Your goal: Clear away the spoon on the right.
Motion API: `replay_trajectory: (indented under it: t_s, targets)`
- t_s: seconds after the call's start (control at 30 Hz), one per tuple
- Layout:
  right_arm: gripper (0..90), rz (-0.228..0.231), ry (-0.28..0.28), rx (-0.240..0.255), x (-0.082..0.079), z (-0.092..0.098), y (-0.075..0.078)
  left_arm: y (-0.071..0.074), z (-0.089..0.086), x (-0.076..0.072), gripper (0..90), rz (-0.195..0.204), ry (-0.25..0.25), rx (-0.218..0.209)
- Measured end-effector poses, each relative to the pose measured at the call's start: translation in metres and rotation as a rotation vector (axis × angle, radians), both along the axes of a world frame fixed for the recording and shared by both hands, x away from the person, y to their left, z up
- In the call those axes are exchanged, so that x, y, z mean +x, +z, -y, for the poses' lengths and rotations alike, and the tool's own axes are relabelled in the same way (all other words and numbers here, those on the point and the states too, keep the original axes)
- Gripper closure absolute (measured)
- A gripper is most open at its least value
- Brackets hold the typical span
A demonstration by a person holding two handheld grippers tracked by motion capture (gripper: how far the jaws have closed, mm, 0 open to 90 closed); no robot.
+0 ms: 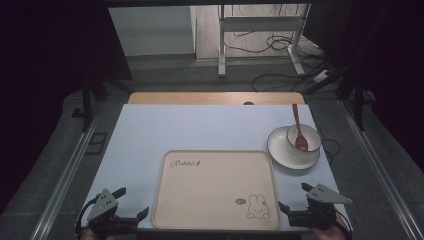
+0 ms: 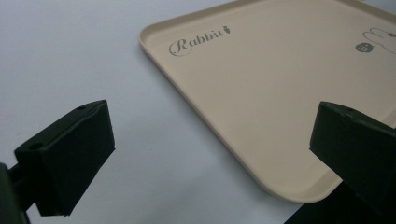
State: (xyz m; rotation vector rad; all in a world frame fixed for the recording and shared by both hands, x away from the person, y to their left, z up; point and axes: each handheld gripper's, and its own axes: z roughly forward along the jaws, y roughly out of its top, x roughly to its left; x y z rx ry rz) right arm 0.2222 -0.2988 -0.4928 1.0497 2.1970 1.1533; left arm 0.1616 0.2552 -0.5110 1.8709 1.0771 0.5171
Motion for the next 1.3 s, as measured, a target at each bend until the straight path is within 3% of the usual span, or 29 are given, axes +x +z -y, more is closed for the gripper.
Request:
replay_trajectory:
  t_s: [0.1,0.73,1.3]
  targets:
    - [0.0,0.020,-0.006,-0.016,0.0001,-0.0007,0.0000,0.0000,-0.0001,-0.0003,0.0,0.002,-0.004,0.000]
    - [0.0,-0.005,-0.042,-0.045,0.0024,-0.0044,-0.0041,0.0006,-0.0001,-0.0023,0.0,0.017,-0.025,0.000]
    - [0.0,0.045,-0.034,-0.074,0.0060,-0.0095,0.0026,0.0007,0.0006,-0.0030,0.0,0.023,-0.048,0.006]
